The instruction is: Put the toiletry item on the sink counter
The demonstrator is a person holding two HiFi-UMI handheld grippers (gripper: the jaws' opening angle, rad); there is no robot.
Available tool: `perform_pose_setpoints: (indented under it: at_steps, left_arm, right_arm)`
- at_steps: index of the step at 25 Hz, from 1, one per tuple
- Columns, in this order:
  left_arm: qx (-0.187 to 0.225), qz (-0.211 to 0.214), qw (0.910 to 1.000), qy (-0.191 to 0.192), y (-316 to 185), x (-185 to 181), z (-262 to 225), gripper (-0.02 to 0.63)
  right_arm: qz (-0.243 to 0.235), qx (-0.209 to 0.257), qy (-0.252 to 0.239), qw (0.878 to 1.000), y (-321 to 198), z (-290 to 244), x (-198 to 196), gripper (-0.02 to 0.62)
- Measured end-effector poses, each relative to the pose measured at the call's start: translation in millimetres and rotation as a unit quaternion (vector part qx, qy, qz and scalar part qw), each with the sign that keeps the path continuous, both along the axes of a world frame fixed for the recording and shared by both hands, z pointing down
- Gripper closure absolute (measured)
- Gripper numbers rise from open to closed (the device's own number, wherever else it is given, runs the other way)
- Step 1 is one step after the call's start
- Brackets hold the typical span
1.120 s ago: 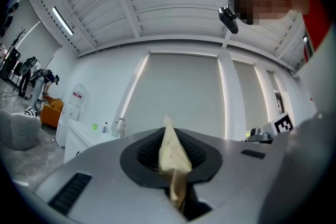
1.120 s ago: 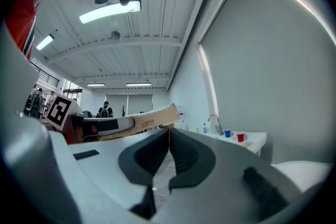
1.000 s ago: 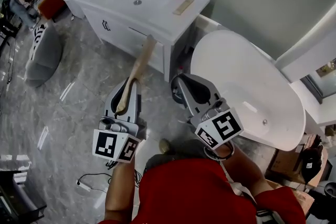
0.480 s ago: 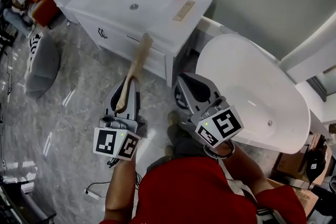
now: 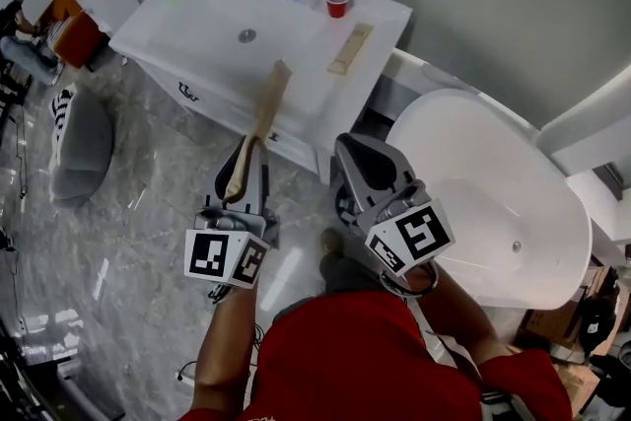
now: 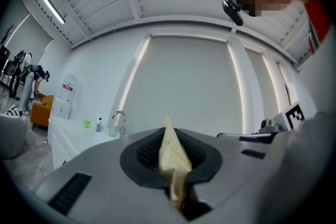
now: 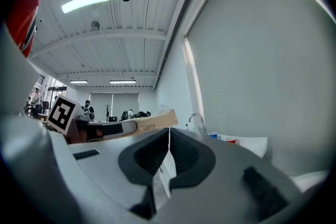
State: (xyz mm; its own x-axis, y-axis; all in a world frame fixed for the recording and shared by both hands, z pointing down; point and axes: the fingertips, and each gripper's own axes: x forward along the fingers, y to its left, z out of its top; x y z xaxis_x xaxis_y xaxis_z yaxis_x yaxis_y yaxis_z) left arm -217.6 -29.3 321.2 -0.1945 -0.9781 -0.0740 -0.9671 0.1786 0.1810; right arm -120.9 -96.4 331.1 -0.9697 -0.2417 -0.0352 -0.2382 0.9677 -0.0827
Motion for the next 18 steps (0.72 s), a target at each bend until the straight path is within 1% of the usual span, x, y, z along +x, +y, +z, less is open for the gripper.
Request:
perform_pose_setpoints:
  at_steps: [3,8,13,18]
  left_arm:
    - [-0.010,0.002,0.9999,0.001,-31.8,-15.8,8.0,0.558]
    - [-0.019,0.017,0.9996,0.007,-73.3,-33.1,13.6,0.558]
    - [-0.029,0.026,0.9990,0.020,-101.2,-50.9,22.3,0.558]
    - [-0.033,0.057,0.9976,0.021,-129.2,-66.7,29.0,0.558]
  right_arm:
    - [0.008,-0.002,0.003,1.000,-30.5,4.0,-16.6,0.566]
    - [0.020,-0.004,0.015,1.000,-68.7,12.7,-35.3,0.566]
    - [0.036,-0.011,0.023,0.999,-86.5,18.4,-43.0,0.566]
    - [0.061,-0.006,0.037,0.997,-98.6,20.4,-56.9,0.566]
